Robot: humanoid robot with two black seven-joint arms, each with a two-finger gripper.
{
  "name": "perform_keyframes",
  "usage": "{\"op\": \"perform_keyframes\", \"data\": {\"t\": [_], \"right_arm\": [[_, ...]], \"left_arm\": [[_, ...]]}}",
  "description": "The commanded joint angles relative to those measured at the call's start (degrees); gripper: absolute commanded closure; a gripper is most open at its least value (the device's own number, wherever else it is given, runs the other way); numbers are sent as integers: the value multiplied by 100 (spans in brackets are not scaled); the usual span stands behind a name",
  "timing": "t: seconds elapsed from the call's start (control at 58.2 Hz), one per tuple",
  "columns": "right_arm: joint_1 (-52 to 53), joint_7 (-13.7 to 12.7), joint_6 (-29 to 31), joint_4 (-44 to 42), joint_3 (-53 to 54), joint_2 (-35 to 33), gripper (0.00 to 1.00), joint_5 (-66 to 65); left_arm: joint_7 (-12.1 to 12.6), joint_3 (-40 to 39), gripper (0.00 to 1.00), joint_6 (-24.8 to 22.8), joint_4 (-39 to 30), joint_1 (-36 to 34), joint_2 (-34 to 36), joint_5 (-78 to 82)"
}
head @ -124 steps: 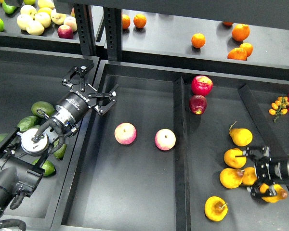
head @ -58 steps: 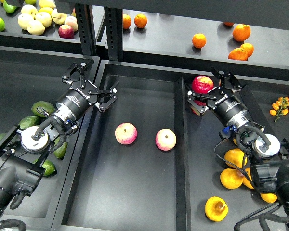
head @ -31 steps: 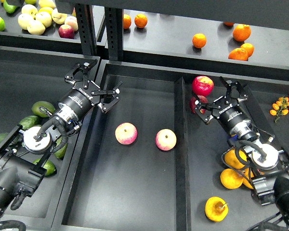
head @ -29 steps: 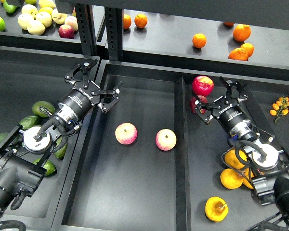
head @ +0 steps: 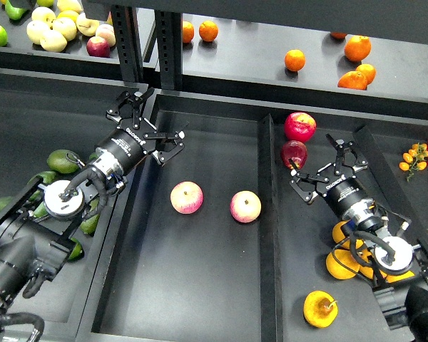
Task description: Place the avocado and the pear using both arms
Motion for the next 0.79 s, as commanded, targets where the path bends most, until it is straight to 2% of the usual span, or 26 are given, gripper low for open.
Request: {"op": "perform_keyframes", "data": {"t": [0.0,0.773], "right_arm": [[370,28,0,-256,94,0,1,0],[598,10,0,-353,129,0,1,-44]], "left_arm": [[1,-9,1,29,165,-227,0,3],[10,-18,1,55,323,-429,0,3]]}}
